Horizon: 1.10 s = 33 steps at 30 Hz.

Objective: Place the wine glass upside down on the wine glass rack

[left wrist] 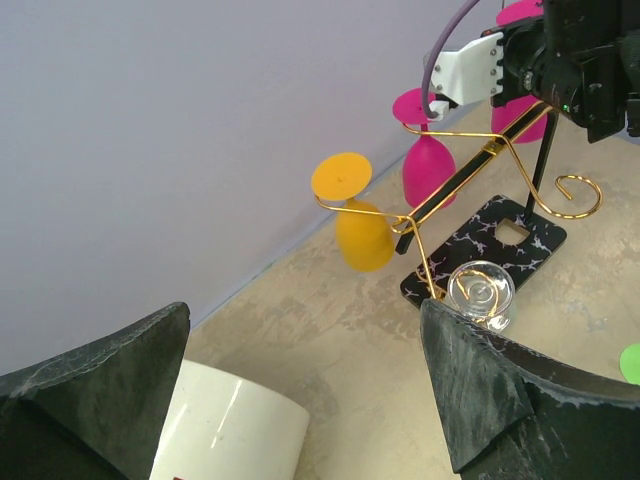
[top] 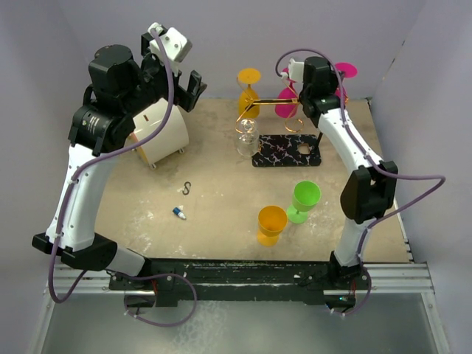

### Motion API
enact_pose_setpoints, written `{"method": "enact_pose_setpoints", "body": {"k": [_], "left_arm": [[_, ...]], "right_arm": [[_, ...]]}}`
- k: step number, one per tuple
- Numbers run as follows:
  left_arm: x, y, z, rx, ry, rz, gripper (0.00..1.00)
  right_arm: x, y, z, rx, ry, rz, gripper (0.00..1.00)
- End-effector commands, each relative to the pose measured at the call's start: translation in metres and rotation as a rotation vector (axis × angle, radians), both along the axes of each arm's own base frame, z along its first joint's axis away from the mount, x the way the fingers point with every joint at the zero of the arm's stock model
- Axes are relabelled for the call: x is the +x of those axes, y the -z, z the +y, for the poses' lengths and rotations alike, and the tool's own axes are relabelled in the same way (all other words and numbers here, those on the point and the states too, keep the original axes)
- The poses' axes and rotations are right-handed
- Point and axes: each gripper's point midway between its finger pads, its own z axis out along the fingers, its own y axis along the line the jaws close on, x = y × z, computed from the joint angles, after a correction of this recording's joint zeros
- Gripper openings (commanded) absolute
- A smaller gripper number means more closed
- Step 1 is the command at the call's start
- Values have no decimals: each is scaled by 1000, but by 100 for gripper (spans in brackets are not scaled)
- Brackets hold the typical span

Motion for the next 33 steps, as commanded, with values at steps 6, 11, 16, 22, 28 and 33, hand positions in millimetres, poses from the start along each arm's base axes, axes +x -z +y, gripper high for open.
{"method": "enact_pose_setpoints", "body": {"k": [6,11,16,22,28,33], "left_arm": [[-5,-14,2,-40,10,-37,99],[-4,-12,2,-40,11,-34,99],[-5,-12,2,-40,12,-34,99],[-6,-12,2,-43,15,-33,99],[-6,-13,4,-46,15,-34,99],[-7,-14,4,-48,16,-37,99]], "right_arm": [[11,-21,11,72,-14,-90,0],[18,-14,15,89,-15,-84,0],[23,-16,15,100,-7,-105,0],[30,-19,18,113,-11,-125,0],[34,-19,20,119,-17,-135,0],[40,-18,21,123,-18,-143,0]]}}
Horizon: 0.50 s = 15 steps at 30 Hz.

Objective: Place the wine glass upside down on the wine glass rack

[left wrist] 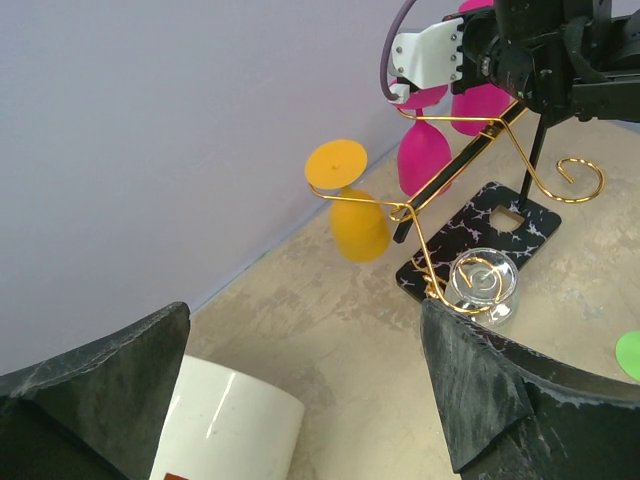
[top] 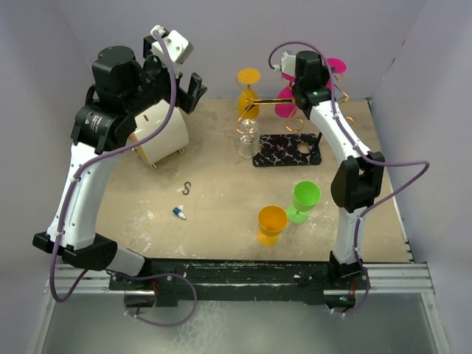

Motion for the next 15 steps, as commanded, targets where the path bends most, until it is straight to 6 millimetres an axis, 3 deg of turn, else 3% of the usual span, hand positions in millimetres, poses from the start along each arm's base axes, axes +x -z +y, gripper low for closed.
{"method": "enact_pose_setpoints", "body": {"k": [1,15], "left_arm": [[-11,-26,4,-57,7,-65,99],[-10,-26,3,-65,17,-59,99]], "right_arm": [[3,-35,0,47,7,-125,0],[-5,-41,-28,45,69,-131,0]]}}
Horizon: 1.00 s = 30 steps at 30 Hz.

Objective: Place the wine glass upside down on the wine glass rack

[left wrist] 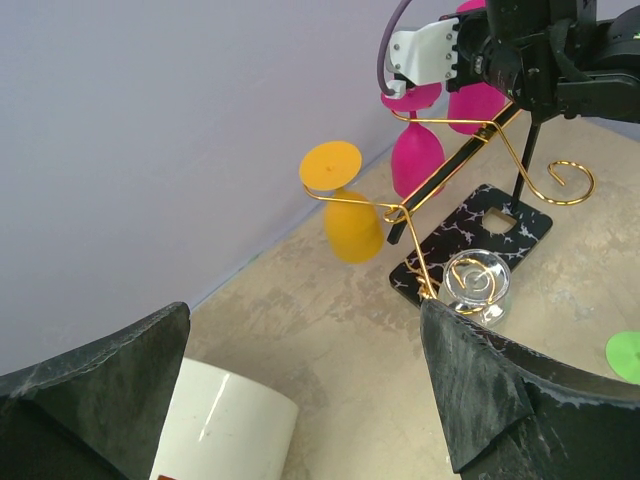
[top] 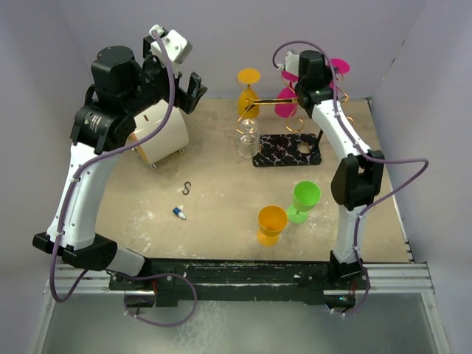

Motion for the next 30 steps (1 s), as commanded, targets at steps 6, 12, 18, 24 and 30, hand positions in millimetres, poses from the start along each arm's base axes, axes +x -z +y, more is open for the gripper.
{"method": "enact_pose_setpoints", "body": {"k": [6,12,18,24,30], "left_arm": [[-8,-25,3,-57,10,-62,99],[-9,-24,3,-57,12,-59,99],[-9,-23,2,-57,16,-56,99],[-11,-24,4,-61,16,-60,99],[-11,-21,4,-60,17,-54,99]], "right_arm": [[-18,-46,-23,43,53,-118,0],[-24,-39,-24,57,57,-95,1],[-29,-36,-24,77,55,-85,6],[-31,-27,-23,104,50,-72,9],[-31,-23,-23,137,52,-73,10]]}}
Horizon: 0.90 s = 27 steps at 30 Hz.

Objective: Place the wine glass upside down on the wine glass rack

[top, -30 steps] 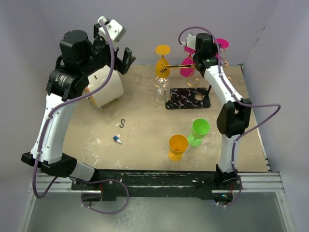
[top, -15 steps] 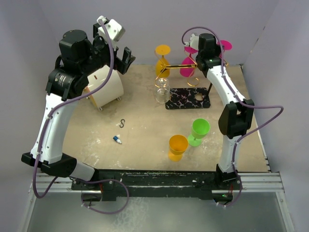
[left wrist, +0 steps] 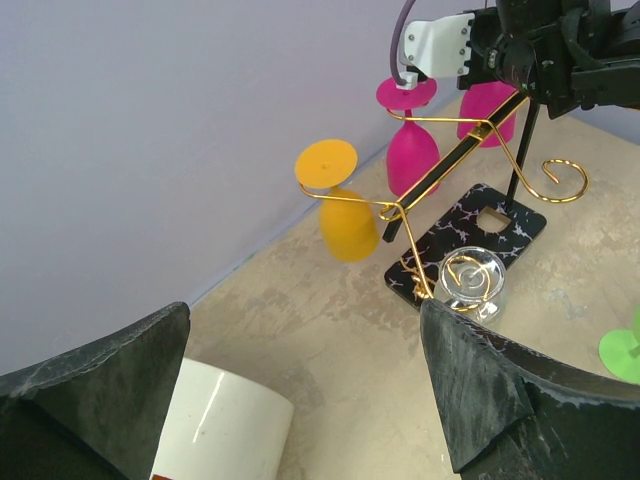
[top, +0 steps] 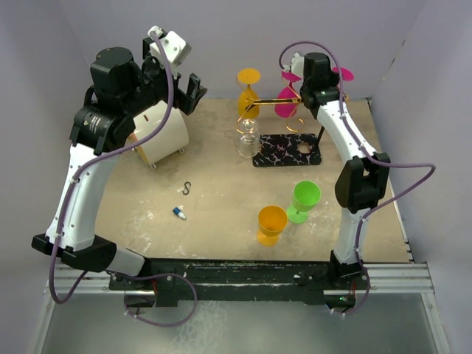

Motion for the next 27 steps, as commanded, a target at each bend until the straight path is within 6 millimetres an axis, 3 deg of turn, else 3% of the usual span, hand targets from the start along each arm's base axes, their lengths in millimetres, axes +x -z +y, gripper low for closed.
{"method": "enact_pose_setpoints", "body": {"k": [1,14,27], "left_arm": [[-10,-24,5,-49,6,-64,99],[-11,-24,6,-51,7,-67,99],[-11,-24,6,-55,13,-67,99]], "right_arm": [[-15,-35,-5,63,9,-100,10],[-24,-38,-5,96,8,-114,21],[-37,-27,-4,134,-4,-74,25]]}}
